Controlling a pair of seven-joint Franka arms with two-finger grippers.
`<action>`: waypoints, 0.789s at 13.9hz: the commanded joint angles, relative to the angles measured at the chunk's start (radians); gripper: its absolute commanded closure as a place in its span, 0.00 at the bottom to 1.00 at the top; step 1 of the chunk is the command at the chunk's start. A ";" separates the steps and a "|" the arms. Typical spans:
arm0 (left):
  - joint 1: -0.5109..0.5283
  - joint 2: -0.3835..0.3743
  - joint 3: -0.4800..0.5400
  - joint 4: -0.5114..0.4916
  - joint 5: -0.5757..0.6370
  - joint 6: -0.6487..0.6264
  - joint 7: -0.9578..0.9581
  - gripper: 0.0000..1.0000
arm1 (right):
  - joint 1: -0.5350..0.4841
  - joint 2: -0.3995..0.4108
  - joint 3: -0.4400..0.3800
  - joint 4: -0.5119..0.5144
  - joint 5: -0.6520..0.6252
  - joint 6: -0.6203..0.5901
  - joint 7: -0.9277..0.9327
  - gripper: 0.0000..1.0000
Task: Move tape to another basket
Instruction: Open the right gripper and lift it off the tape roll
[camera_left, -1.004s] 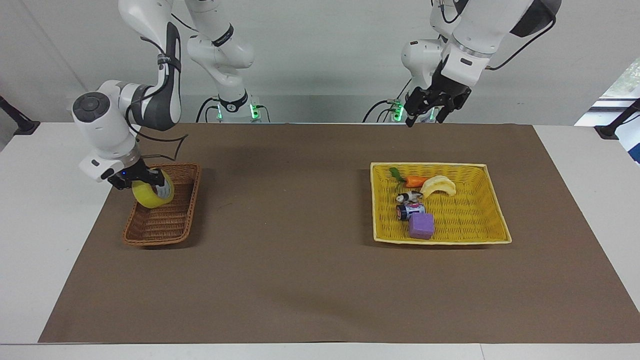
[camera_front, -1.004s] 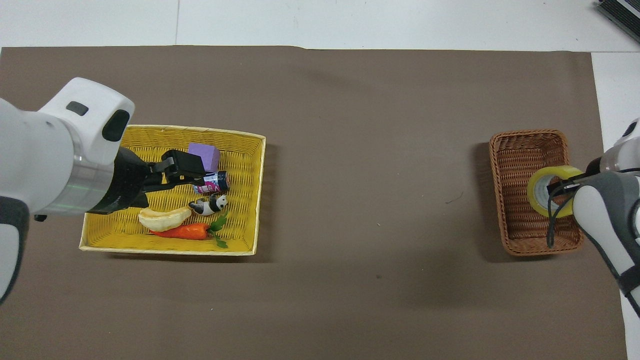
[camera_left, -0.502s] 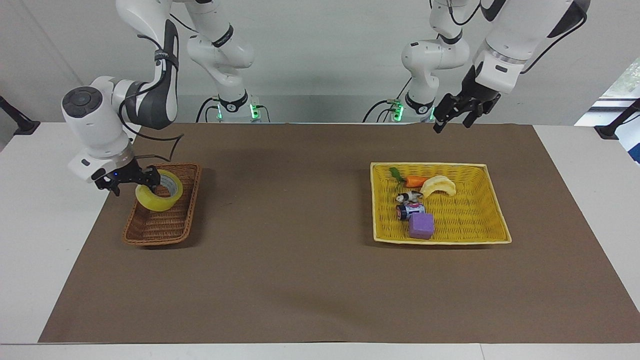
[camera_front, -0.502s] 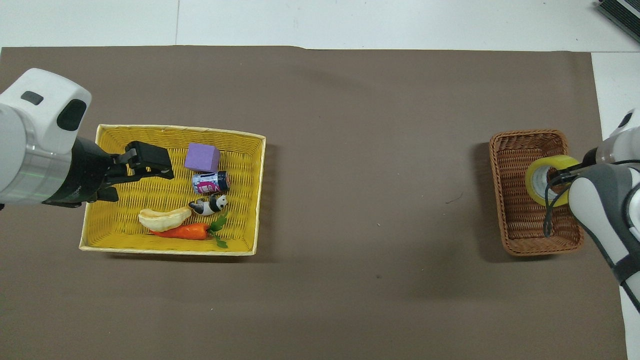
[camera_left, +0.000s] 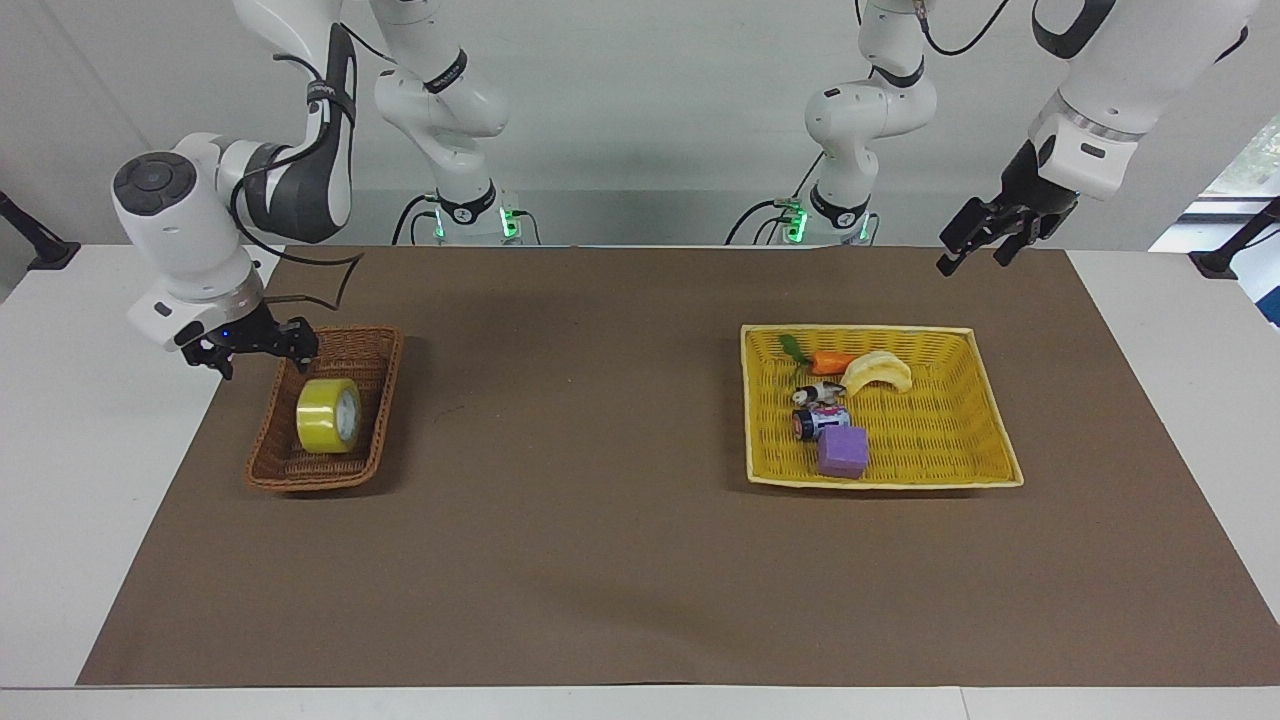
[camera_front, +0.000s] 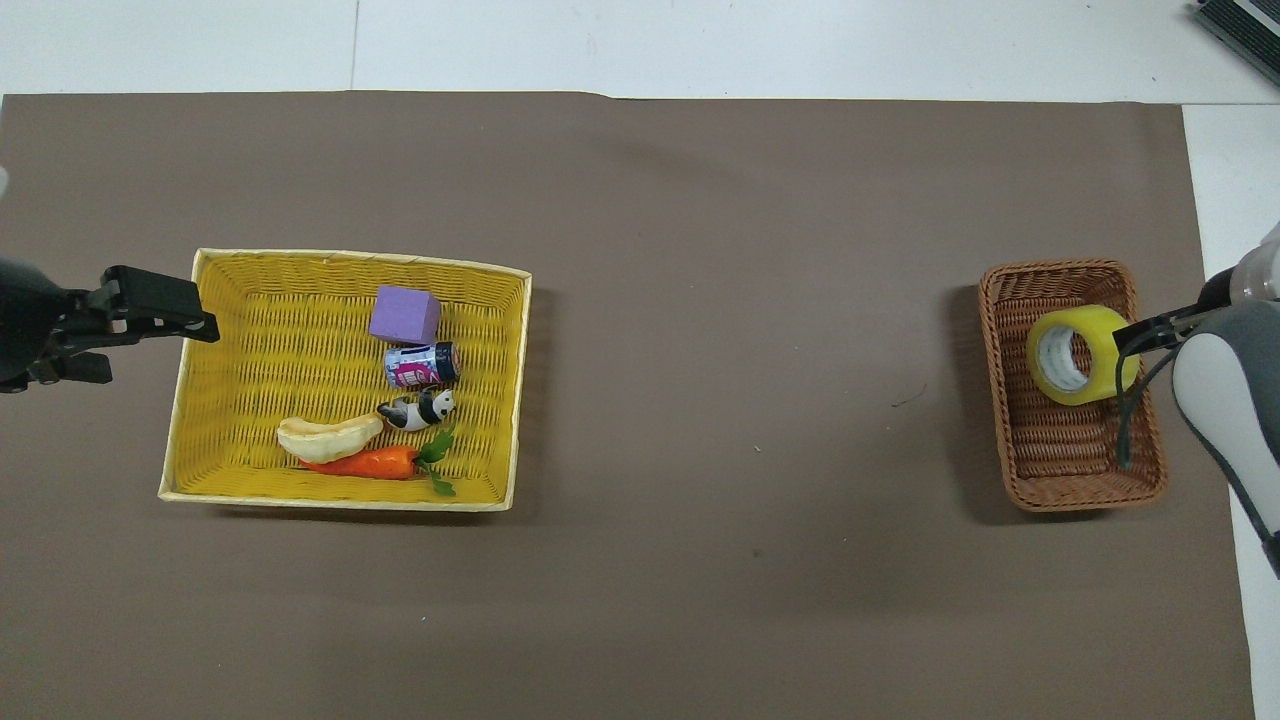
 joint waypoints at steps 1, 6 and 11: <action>0.036 -0.010 -0.010 -0.021 0.017 0.003 0.044 0.00 | 0.007 -0.001 0.010 -0.047 -0.002 0.032 0.030 0.00; 0.048 -0.007 -0.010 -0.016 0.055 0.013 0.220 0.00 | 0.044 -0.002 0.011 0.060 0.075 -0.037 0.148 0.00; 0.073 -0.009 -0.009 -0.013 0.081 -0.010 0.340 0.00 | 0.137 -0.016 0.019 0.275 0.178 -0.271 0.382 0.00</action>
